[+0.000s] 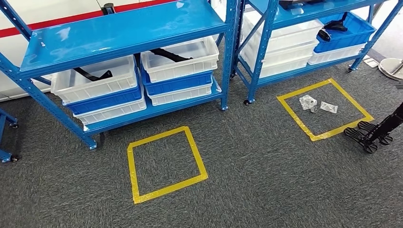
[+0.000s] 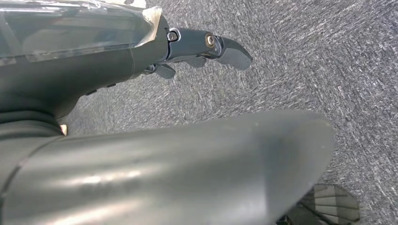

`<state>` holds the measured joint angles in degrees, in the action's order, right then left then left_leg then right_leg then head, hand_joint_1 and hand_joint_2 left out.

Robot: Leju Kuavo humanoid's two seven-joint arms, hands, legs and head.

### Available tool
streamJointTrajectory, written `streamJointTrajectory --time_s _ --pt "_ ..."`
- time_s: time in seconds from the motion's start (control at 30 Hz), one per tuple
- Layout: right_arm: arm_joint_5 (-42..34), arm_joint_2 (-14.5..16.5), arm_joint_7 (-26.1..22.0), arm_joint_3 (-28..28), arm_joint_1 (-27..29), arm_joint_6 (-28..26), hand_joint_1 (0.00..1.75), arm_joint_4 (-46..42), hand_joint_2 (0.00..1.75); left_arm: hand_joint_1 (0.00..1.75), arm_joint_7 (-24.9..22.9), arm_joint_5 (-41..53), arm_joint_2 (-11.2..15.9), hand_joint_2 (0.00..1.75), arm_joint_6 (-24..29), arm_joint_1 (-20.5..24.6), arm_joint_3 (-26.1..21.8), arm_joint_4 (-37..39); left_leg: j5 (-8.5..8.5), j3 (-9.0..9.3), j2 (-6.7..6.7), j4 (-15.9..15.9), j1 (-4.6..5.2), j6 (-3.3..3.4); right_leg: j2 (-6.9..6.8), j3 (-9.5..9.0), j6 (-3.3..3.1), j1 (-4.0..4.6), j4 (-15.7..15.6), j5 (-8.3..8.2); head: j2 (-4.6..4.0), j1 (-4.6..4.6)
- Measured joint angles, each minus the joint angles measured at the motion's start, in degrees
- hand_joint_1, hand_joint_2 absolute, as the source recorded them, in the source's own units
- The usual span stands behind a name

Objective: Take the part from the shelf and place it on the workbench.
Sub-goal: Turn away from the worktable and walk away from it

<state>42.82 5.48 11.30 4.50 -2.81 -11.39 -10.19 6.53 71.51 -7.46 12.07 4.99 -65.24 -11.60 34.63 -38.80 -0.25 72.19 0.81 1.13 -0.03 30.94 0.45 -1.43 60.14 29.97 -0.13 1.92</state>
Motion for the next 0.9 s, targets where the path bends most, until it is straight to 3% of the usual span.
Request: streamJointTrajectory --time_s 0.03,0.07,0.1,0.17,0.2,0.23,0.37,0.43,0.53,0.6,0.63,0.7,0.73,0.77,0.8,0.87,0.9 --pt "0.03 -0.04 0.01 0.00 0.06 0.00 0.00 0.00 0.00 0.00 -0.07 -0.03 -0.01 0.00 0.00 -0.02 -0.06 0.01 0.23 -2.01 0.07 2.64 -0.41 -0.31 0.00 -0.34 -0.04 -0.04 0.00 0.35 0.00 0.00" --pt "0.06 -0.08 0.01 0.00 0.14 0.02 0.00 0.01 0.00 0.00 -0.14 -0.04 -0.02 0.00 0.00 -0.06 -0.11 0.01 -0.72 -3.07 0.11 3.28 -0.72 -0.45 0.02 -0.78 0.00 -0.10 0.00 0.72 0.00 -0.01" --pt "0.08 -0.10 0.02 0.00 0.21 0.04 0.00 0.01 0.00 0.00 -0.21 -0.05 -0.03 0.00 0.01 -0.08 -0.14 0.02 -2.79 -2.98 0.11 1.67 -0.92 -0.47 0.05 -1.33 0.09 -0.17 -0.02 1.14 0.00 -0.01" --pt "0.09 -0.01 0.02 0.00 0.23 0.11 0.00 0.01 0.00 0.00 -0.32 -0.06 -0.01 0.00 0.02 -0.08 -0.16 0.01 -7.85 -0.30 0.12 -5.73 -0.98 -0.14 0.10 -2.53 0.37 -0.34 -0.29 2.03 0.00 -0.03" --pt "0.09 0.05 0.02 0.00 0.16 0.13 0.00 0.01 0.00 0.00 -0.37 -0.05 0.01 0.00 0.04 -0.04 -0.17 0.01 -9.19 1.19 0.16 -9.04 -0.78 0.15 0.11 -3.04 0.62 -0.29 -0.62 2.41 0.00 -0.03" --pt "0.09 0.11 0.01 0.00 0.08 0.14 0.00 0.01 0.00 0.00 -0.40 -0.03 0.03 0.00 0.08 -0.01 -0.19 0.01 -9.56 2.28 0.19 -11.27 -0.56 0.49 0.09 -3.44 0.92 -0.28 -1.12 2.66 0.00 -0.01" --pt "0.08 0.18 -0.01 0.01 0.02 0.16 0.00 0.00 0.00 0.00 -0.72 0.15 0.03 0.00 0.18 -0.12 -0.25 0.02 -8.55 4.89 -0.07 -14.37 -0.16 1.80 -0.08 -5.36 2.44 0.02 -1.66 2.14 0.00 -0.01" --pt "0.04 0.15 -0.04 0.01 -0.17 0.18 0.00 0.00 0.00 0.00 -0.84 0.34 0.02 0.00 0.21 -0.20 -0.29 0.02 -8.23 6.67 -0.16 -15.09 -0.11 2.51 -0.04 -3.12 2.29 0.13 2.13 2.82 0.00 -0.23" --pt "-0.07 0.09 -0.08 0.00 -0.28 0.18 0.00 0.00 0.00 0.00 -0.97 0.45 0.06 0.00 0.30 -0.14 -0.31 0.02 -7.01 8.15 -0.25 -15.17 0.29 3.30 0.02 4.34 1.72 0.34 11.54 5.72 0.00 -0.41" --pt "-0.09 0.08 -0.05 0.00 0.16 0.22 0.00 0.01 0.00 0.00 -1.09 0.49 0.01 0.00 0.31 -0.18 -0.31 0.02 -5.84 9.61 -0.59 -15.17 0.46 3.41 0.03 7.00 1.99 0.58 11.83 6.58 0.00 -0.46" --pt "-0.09 0.06 -0.04 0.00 0.38 0.25 0.00 0.01 0.00 0.00 -1.14 0.51 -0.04 0.00 0.31 -0.21 -0.32 0.02 -5.16 10.52 -0.75 -15.17 0.51 3.36 0.03 7.16 2.35 0.65 9.45 5.40 0.00 -0.50" --pt "-0.09 0.01 -0.02 0.00 0.60 0.30 0.00 0.05 0.00 0.00 -1.19 0.52 -0.09 0.00 0.31 -0.26 -0.33 0.03 -3.63 11.93 -0.92 -15.06 0.65 3.12 -0.05 6.41 3.16 0.75 3.02 -0.05 0.00 -0.61" --pt "-0.09 -0.01 -0.02 0.01 0.56 0.33 0.00 0.08 0.00 0.00 -1.20 0.53 -0.08 0.00 0.32 -0.27 -0.33 0.03 -2.85 12.42 -0.92 -15.02 0.74 2.92 -0.17 5.92 3.09 0.85 0.87 -2.34 0.00 -0.65" --pt "-0.09 -0.02 0.00 0.01 0.51 0.37 0.00 0.09 0.00 0.00 -1.21 0.52 -0.07 0.00 0.33 -0.26 -0.33 0.04 -2.22 12.91 -0.90 -14.94 0.83 2.66 -0.22 5.51 2.71 0.94 -0.29 -3.92 0.00 -0.61" --pt "-0.08 0.00 0.02 0.01 0.48 0.40 0.00 0.10 0.00 0.00 -1.22 0.52 -0.07 0.00 0.35 -0.24 -0.33 0.04 -1.79 13.56 -0.89 -14.77 0.90 2.41 -0.25 5.13 2.02 0.97 -0.53 -4.32 0.00 -0.57" --pt "-0.07 0.06 0.08 0.01 0.41 0.44 0.00 0.09 0.00 0.00 -1.25 0.55 -0.01 0.00 0.37 -0.12 -0.33 0.03 -1.51 14.10 -0.81 -13.84 0.85 1.84 -0.06 3.85 0.72 0.60 -0.82 -4.25 0.00 -0.50" --pt "-0.05 0.09 0.10 0.02 0.36 0.43 0.00 0.09 0.00 0.00 -1.26 0.57 0.01 0.00 0.38 -0.02 -0.33 0.02 -1.51 13.44 -0.70 -12.24 0.75 1.52 -0.02 3.22 0.27 0.35 -0.92 -4.06 0.00 -0.47"
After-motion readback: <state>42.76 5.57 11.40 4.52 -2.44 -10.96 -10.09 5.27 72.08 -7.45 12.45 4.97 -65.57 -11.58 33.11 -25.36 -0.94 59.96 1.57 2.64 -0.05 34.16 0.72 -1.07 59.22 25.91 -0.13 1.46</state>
